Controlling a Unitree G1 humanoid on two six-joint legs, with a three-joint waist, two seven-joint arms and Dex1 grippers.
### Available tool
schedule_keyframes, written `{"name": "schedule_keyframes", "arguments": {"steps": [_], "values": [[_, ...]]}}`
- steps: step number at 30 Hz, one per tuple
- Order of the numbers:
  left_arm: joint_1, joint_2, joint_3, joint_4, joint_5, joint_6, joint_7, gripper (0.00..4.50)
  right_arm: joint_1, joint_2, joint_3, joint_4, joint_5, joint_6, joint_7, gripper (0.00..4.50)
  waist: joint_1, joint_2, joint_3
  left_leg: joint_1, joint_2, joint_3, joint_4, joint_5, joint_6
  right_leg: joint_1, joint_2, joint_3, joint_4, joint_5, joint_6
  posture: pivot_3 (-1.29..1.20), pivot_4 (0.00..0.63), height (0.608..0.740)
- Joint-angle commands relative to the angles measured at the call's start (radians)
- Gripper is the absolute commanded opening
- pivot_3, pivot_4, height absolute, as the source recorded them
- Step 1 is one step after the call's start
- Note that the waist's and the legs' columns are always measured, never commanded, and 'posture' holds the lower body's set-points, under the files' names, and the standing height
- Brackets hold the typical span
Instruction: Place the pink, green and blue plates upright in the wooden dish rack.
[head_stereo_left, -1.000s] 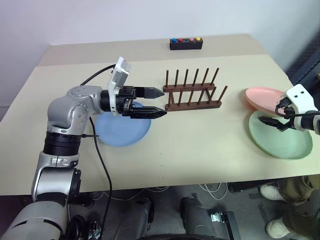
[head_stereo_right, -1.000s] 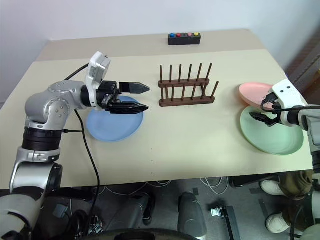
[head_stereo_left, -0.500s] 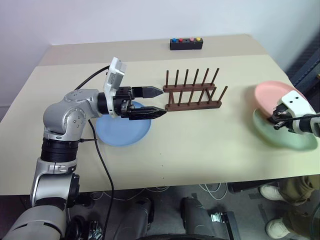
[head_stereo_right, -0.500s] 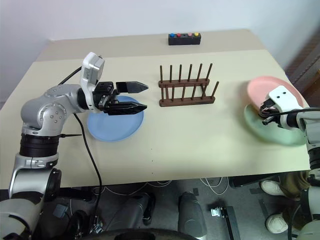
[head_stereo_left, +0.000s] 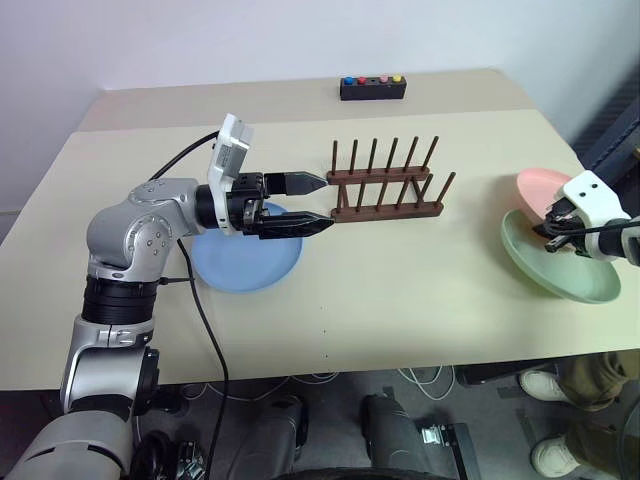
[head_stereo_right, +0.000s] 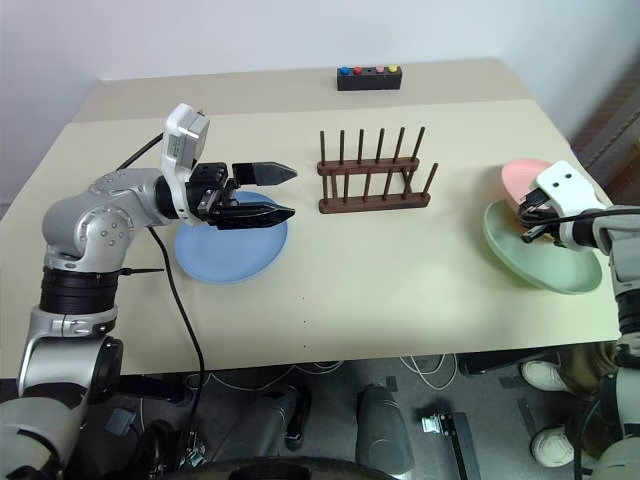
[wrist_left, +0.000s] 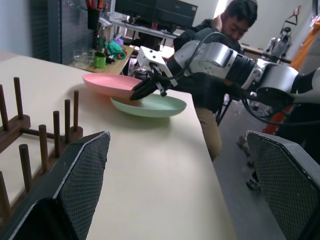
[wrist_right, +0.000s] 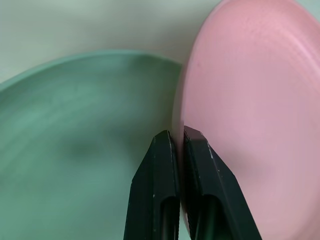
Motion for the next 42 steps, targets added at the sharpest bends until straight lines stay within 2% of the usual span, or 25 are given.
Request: {"name": "schedule_keyframes", "arguments": {"steps": [1, 7, 11, 14, 25, 30, 36, 42], "values": [[-0.030, -0.003, 0.023, 0.004, -0.012, -0.027, 0.007, 4.50, -0.066, -0.019, -0.063, -0.067, 0.024, -0.012, -0.016, 0.08, -0.001, 0.000, 0.000, 0.000, 0.000, 0.000, 0.000, 0.000, 0.000, 0.000, 0.000, 0.000, 0.000, 0.000, 0.000, 0.00, 0.150, 0.740], [-0.038, -0.017, 0.027, 0.025, -0.008, -0.056, 0.031, 4.50, -0.118, 0.022, -0.135, -0.123, 0.097, 0.007, -0.040, 0.08, 0.002, 0.000, 0.000, 0.000, 0.000, 0.000, 0.000, 0.000, 0.000, 0.000, 0.000, 0.000, 0.000, 0.000, 0.000, 0.00, 0.150, 0.740], [-0.036, -0.036, 0.040, 0.029, -0.009, -0.081, 0.066, 4.50, -0.214, 0.166, -0.314, -0.220, 0.350, 0.138, -0.066, 0.08, -0.004, 0.000, 0.000, 0.000, 0.000, 0.000, 0.000, 0.000, 0.000, 0.000, 0.000, 0.000, 0.000, 0.000, 0.000, 0.00, 0.150, 0.740], [-0.028, -0.046, 0.042, 0.022, -0.014, -0.084, 0.082, 4.50, -0.265, 0.233, -0.400, -0.253, 0.496, 0.218, -0.063, 0.08, 0.001, 0.000, 0.001, 0.000, 0.000, 0.000, -0.001, 0.000, 0.000, -0.001, 0.000, 0.000, 0.000, 0.000, 0.000, 0.00, 0.150, 0.740], [0.017, -0.057, 0.063, -0.040, -0.046, -0.061, 0.130, 4.50, -0.352, 0.353, -0.548, -0.163, 0.832, 0.405, -0.058, 0.08, 0.001, 0.000, 0.001, -0.001, 0.000, -0.001, -0.001, 0.000, 0.000, -0.001, 0.000, 0.000, -0.001, 0.000, 0.000, 0.00, 0.150, 0.740], [0.047, -0.055, 0.070, -0.071, -0.058, -0.064, 0.158, 4.50, -0.291, 0.394, -0.508, -0.161, 0.837, 0.390, -0.024, 0.08, -0.003, 0.000, 0.000, -0.001, 0.000, -0.001, -0.001, 0.000, 0.000, -0.001, 0.000, 0.000, 0.000, 0.000, 0.000, 0.00, 0.150, 0.740], [0.072, -0.045, 0.076, -0.098, -0.065, -0.065, 0.186, 4.50, -0.285, 0.412, -0.493, -0.137, 0.844, 0.394, -0.011, 0.08, 0.000, 0.000, 0.001, -0.001, 0.000, -0.001, -0.001, 0.000, 0.000, -0.001, 0.000, 0.000, 0.000, 0.000, 0.000, 0.00, 0.150, 0.740], [0.095, -0.017, 0.016, -0.106, 0.069, -0.130, 0.261, 4.50, -0.271, 0.415, -0.471, -0.137, 0.828, 0.375, -0.010, 0.08, 0.001, 0.000, 0.000, -0.001, 0.000, -0.001, -0.001, 0.000, 0.000, -0.001, 0.000, 0.000, 0.000, 0.000, 0.000, 0.00, 0.150, 0.740]]}}
